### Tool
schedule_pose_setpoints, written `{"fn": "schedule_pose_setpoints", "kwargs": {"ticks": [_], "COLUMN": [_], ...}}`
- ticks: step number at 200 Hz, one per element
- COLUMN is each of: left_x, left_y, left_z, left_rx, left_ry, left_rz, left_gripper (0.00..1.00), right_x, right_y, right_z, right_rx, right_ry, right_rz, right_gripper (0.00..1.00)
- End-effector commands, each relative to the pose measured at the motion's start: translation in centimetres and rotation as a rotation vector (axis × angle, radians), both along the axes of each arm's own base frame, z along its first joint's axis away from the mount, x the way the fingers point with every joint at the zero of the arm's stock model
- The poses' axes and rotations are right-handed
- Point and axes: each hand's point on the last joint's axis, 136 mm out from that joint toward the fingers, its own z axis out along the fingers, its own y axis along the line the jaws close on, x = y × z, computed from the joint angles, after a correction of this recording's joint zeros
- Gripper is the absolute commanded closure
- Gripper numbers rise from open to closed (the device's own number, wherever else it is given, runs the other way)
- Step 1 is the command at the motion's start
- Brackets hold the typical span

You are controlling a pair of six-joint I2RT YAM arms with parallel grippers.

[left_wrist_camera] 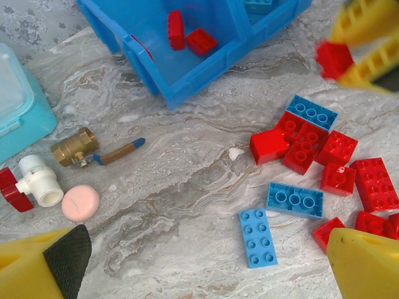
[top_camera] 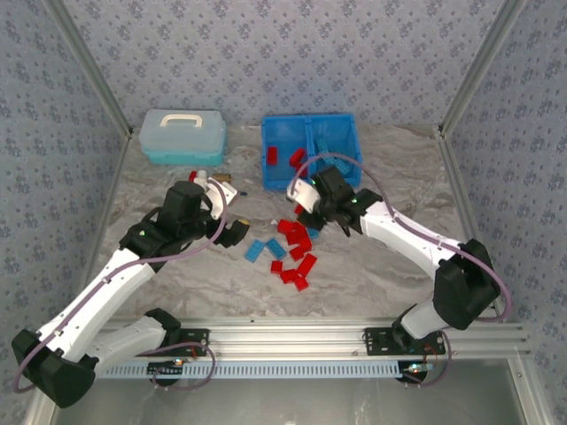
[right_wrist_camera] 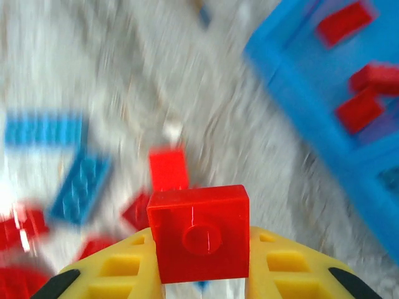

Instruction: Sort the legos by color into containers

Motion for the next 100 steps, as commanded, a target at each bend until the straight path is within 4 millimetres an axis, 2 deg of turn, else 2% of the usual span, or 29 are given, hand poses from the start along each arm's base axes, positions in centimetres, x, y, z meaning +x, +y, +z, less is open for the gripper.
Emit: {"fn": "schedule_pose_setpoints", "kwargs": {"ticks": [1,22,58,62,86,100], "left_x": [-0.1,-0.3,-0.8,-0.8,-0.9,-0.9], "left_y": [0.0,0.1,0.3,0.3,0.0,-0.1], "left_z": [0.6,0.2,-0.9,-0.9,-1.0,-1.2], "left_rx": [-0.028,-0.022,-0.002,-0.005,-0.008,-0.005], "left_ry": [-0.006,0.001,-0.004,-0.006,0.013,0.021], "left_rz": [0.000,-0.005,-0.020,-0.021,-0.034,-0.037], "left_gripper": [0.01,0.01,0.01,0.01,0.01,0.01], "right_x": [6.1,11.0,17.9,18.1,20.4,21.2], "right_y": [2.9,3.6,4.3,4.0,4.2,4.6], "right_z": [4.7,4.4,1.0,0.1,-2.2,-3.0], "right_rx": [0.217,0.203,0.210,0.189,0.176,0.186], "right_ry": [-0.047,-0.013,0.103,0.124,0.141,0.158], "right_rz": [-0.252,-0.411,-0.582,-0.598,-0.629,-0.624], "right_gripper": [0.75,0.75,0.75,0.75,0.74,0.72]}}
